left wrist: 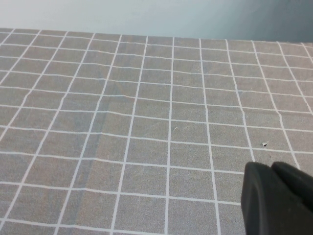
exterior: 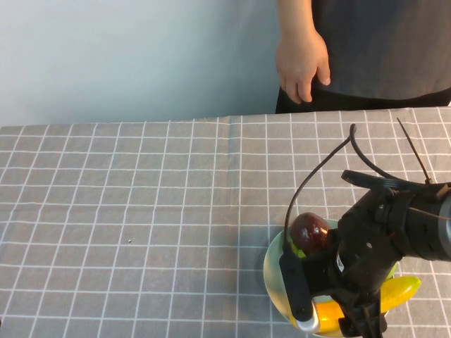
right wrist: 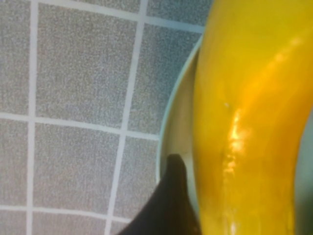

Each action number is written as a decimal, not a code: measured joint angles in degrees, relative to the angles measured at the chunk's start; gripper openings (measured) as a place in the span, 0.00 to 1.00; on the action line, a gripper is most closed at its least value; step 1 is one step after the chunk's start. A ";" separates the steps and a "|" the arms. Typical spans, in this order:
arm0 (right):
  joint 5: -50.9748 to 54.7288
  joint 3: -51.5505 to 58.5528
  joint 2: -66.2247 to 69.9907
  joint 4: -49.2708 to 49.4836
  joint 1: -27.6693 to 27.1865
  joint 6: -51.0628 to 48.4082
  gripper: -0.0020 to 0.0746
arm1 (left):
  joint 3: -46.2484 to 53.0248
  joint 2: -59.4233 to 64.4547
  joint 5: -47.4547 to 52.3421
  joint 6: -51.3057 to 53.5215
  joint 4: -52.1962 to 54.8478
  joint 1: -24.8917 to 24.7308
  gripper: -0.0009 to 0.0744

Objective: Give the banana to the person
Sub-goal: Pick up the banana

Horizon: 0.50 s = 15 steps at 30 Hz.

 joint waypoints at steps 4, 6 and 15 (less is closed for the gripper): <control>-0.85 0.00 0.79 -0.07 0.00 0.00 0.73 | 0.00 0.00 0.00 0.00 0.00 0.00 0.01; -1.09 0.00 1.06 -0.18 0.00 0.00 0.68 | 0.00 0.00 0.00 0.00 0.00 0.00 0.01; -1.21 0.00 1.52 1.26 0.00 0.00 0.43 | 0.00 0.00 0.00 0.00 0.00 0.00 0.01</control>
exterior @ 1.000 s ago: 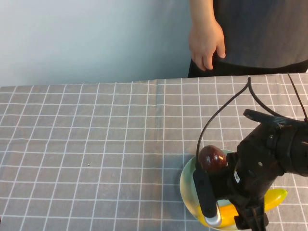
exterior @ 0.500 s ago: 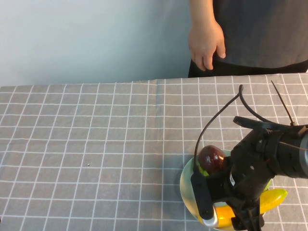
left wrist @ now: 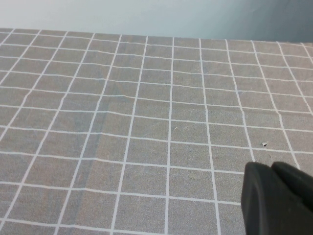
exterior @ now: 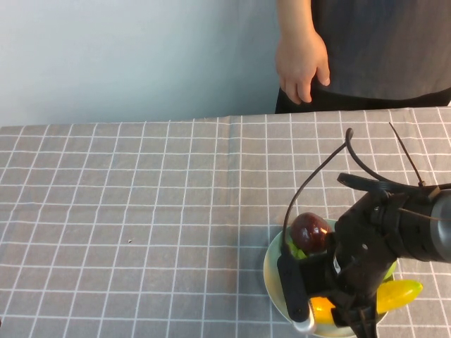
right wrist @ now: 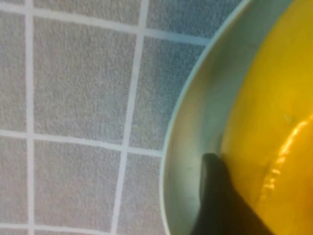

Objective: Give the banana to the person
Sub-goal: Pick up the banana, then hand the grabbed banana to the person

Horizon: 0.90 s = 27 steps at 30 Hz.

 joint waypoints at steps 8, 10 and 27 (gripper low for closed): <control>2.36 0.00 -2.30 1.99 -0.03 2.40 0.42 | 0.00 0.00 0.00 0.00 0.00 0.00 0.01; 4.58 0.00 -4.97 2.13 -0.03 6.26 0.42 | 0.00 0.00 0.00 0.00 0.00 0.00 0.01; 29.27 -11.03 -31.43 -1.58 -0.03 46.95 0.41 | 0.00 0.00 0.00 0.00 0.00 0.00 0.01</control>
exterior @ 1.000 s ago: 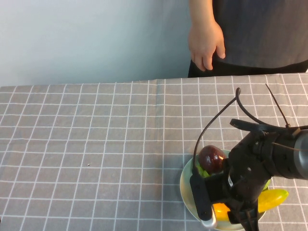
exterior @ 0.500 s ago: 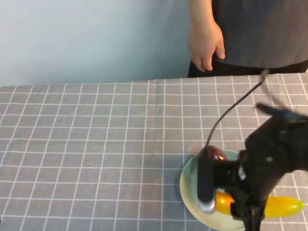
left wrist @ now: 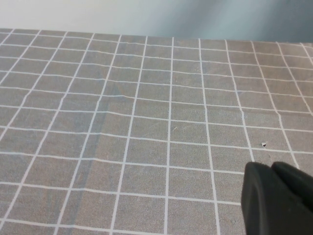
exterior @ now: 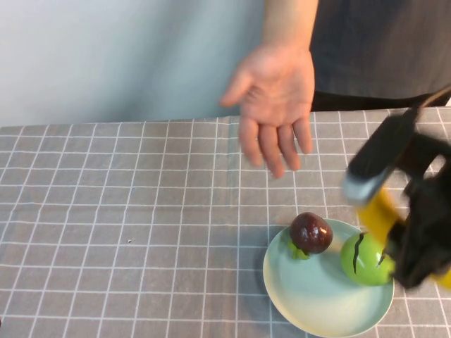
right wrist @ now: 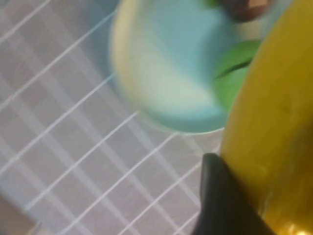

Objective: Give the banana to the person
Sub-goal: Hand the grabbed banana to the person

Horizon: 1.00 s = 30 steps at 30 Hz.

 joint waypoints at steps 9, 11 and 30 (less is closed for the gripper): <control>2.56 -13.15 0.70 -11.36 0.00 8.35 0.41 | 0.00 0.00 0.00 0.00 0.00 0.00 0.01; 2.82 -17.41 2.85 -11.93 0.00 4.04 0.41 | 0.00 0.00 0.00 0.00 0.00 0.00 0.01; 2.95 -44.67 27.70 -13.51 4.95 -19.94 0.41 | 0.00 0.00 0.00 0.00 0.00 0.00 0.01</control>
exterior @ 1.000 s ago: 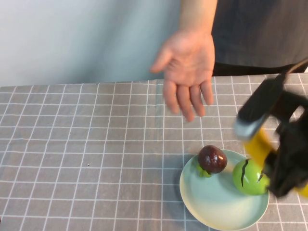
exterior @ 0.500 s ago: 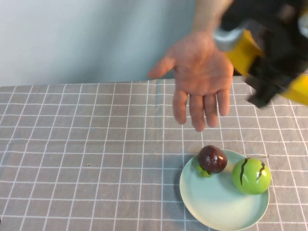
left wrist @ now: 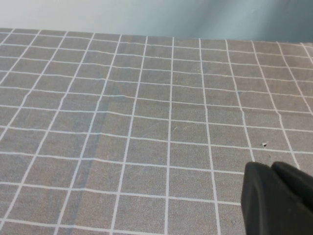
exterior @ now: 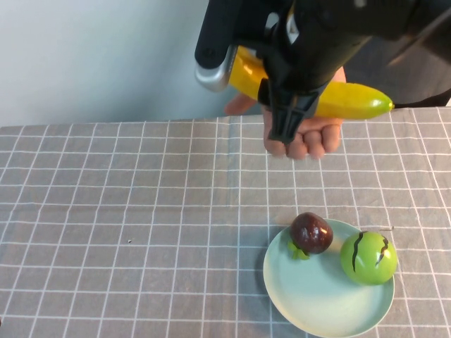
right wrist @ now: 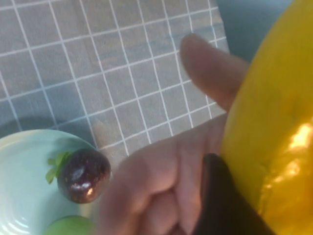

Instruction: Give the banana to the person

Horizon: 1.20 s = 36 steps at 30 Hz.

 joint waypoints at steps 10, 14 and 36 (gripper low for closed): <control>-0.33 -0.02 1.78 -2.13 0.00 -0.06 0.41 | 0.00 0.00 0.00 0.00 0.00 0.00 0.01; -0.32 -0.02 1.78 -1.60 0.00 1.30 0.56 | 0.00 0.00 0.00 0.00 0.00 0.00 0.01; 0.14 22.63 -29.25 -6.11 7.45 33.34 0.08 | 0.00 0.00 0.00 0.00 0.00 0.00 0.01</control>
